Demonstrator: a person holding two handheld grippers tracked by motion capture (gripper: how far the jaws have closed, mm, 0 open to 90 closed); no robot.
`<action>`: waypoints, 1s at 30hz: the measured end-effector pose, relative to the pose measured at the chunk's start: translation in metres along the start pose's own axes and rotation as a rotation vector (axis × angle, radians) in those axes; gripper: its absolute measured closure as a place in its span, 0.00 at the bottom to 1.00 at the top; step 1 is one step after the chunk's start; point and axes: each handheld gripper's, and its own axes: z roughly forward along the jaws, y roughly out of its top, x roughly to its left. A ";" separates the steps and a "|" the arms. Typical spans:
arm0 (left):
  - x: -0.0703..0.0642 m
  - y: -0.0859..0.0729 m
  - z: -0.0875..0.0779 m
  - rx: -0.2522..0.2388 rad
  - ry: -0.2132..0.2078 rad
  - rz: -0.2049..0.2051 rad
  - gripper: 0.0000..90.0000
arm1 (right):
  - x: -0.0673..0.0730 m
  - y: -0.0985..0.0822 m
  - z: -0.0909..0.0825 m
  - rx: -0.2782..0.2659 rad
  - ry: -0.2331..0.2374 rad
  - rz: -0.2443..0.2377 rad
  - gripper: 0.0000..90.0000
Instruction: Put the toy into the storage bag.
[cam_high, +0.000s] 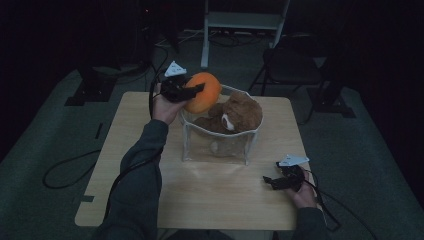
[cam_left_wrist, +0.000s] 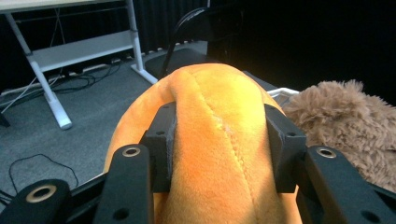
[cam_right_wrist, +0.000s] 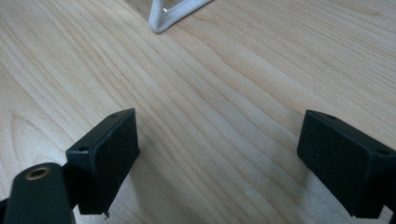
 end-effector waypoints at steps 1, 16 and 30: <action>0.001 0.000 0.001 0.001 -0.001 0.001 0.60 | 0.000 0.000 0.000 0.000 0.000 0.000 0.13; -0.010 -0.001 0.001 0.021 -0.011 0.046 0.60 | 0.000 0.000 0.000 0.000 0.000 0.000 0.13; -0.003 -0.011 0.017 0.070 -0.013 0.014 0.60 | 0.000 0.000 0.000 0.000 0.000 0.000 0.13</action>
